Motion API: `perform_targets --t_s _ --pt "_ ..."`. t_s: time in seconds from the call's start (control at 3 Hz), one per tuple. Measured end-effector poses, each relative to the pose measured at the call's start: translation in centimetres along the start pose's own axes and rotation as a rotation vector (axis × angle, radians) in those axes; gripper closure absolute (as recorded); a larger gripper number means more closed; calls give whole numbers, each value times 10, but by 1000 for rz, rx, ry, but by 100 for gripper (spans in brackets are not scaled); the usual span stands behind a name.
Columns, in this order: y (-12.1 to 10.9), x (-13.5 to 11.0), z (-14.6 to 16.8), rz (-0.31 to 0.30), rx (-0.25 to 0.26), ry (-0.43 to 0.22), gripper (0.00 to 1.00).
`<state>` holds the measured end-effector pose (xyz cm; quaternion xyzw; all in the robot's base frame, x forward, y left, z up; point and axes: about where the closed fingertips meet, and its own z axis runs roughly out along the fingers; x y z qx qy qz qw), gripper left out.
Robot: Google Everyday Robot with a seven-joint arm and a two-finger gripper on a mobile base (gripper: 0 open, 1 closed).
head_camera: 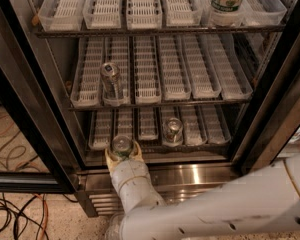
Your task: Pick green can from bottom shelf of fridge
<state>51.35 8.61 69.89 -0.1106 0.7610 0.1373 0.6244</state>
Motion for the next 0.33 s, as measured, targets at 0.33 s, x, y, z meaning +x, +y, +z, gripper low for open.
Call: perform_targets --t_s 0.33 --pt "6 -1 -33 37 -29 9 100"
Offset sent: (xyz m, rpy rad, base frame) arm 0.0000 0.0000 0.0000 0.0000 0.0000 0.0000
